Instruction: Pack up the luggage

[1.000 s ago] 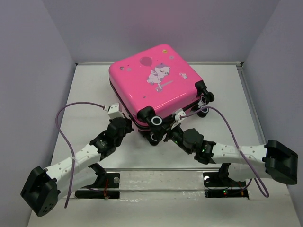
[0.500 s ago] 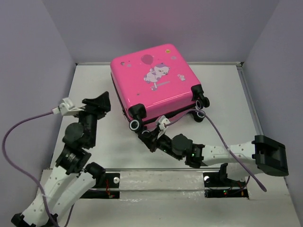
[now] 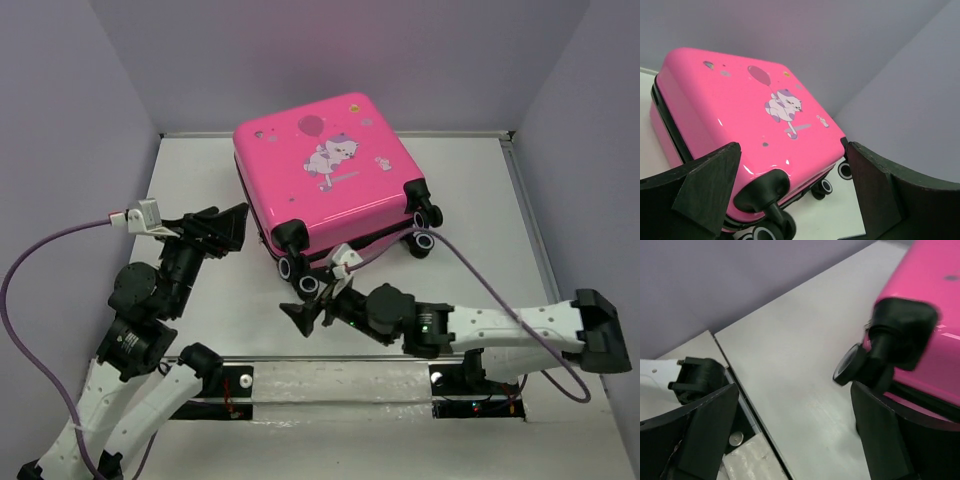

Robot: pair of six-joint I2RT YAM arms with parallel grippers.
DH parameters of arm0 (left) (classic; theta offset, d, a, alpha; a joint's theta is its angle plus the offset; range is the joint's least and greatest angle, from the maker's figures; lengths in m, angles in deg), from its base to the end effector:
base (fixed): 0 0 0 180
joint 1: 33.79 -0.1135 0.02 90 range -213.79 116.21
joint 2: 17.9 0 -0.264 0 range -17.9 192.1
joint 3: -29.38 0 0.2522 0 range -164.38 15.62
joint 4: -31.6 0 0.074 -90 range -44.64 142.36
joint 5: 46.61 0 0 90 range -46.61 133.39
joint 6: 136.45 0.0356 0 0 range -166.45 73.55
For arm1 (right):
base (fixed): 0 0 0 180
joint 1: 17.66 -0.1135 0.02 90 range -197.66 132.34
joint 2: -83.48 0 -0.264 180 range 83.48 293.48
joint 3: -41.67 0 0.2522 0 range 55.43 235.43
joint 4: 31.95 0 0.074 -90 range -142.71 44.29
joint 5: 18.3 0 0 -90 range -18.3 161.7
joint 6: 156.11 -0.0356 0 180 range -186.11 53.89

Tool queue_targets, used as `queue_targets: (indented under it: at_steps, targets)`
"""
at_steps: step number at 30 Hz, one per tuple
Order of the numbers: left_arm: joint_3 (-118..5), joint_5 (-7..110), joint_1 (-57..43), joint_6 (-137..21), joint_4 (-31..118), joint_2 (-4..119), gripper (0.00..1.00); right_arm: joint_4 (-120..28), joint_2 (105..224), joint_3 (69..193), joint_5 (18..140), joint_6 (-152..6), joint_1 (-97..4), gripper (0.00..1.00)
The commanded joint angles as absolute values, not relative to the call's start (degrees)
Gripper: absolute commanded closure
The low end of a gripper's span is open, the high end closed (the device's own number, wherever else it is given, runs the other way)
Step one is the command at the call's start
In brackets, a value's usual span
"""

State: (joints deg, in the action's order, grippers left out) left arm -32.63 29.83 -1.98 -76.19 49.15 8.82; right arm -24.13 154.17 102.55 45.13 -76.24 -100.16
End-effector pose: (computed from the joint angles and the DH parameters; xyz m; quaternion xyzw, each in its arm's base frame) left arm 0.0838 -0.0422 0.4110 -0.0848 0.5871 -0.3506 0.7247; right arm 0.0532 0.2825 0.3160 -0.2844 0.6593 0.3748 0.5865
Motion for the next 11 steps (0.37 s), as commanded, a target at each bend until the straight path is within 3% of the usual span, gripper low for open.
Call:
queue_targets:
  at_steps: [1,6,7,11]
  targets:
    - [-36.41,36.8,-1.89,-71.51,46.94,7.15,0.01,-41.44,139.69,107.8,36.3,-72.18,-100.01,0.0]
    - [-37.29,36.53,-1.89,-69.66,46.68,5.74,0.01,-50.72,125.34,108.18,28.99,-71.65,-100.01,0.0]
    - [-35.29,37.32,-1.89,-69.48,45.89,4.87,0.01,-50.38,117.83,105.91,24.89,-70.26,-100.01,0.0]
    - [-33.43,37.59,-1.89,-70.01,44.13,5.21,0.01,-48.09,115.12,103.51,20.73,-67.61,-100.01,0.0]
